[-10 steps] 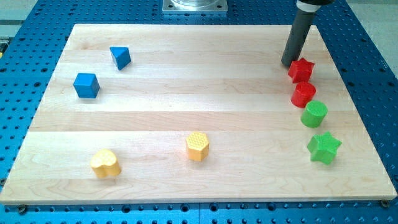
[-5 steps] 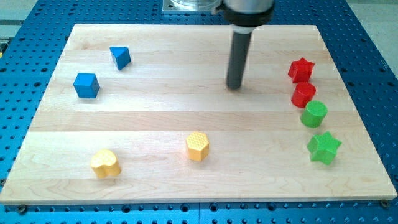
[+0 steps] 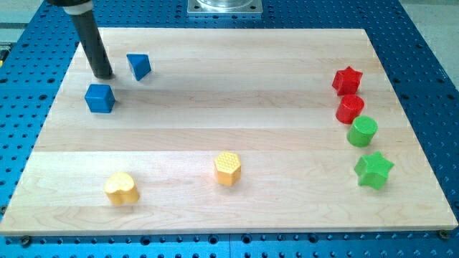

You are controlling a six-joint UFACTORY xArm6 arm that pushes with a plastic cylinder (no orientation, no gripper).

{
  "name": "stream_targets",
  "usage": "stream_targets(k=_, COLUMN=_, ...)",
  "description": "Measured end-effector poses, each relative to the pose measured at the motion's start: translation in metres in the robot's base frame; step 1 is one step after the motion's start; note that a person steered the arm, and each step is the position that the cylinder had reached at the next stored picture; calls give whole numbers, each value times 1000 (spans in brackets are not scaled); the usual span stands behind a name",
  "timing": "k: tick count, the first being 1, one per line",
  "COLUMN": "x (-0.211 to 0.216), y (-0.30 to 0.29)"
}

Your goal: Move the triangle to the top of the red star

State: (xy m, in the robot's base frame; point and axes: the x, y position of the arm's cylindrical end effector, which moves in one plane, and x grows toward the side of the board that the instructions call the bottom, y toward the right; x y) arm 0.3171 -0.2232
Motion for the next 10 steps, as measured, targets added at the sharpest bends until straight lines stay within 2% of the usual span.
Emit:
stream_targets(k=2, x=-34, y=292)
stream_targets(k=3, x=-53, y=246)
stream_targets(k=4, x=-7, y=235)
stream_targets(k=5, x=17, y=207)
stream_targets(k=6, x=41, y=150)
stream_targets(k=7, x=68, y=157)
stream_targets(k=8, x=59, y=238)
stream_targets(k=10, x=-11, y=277)
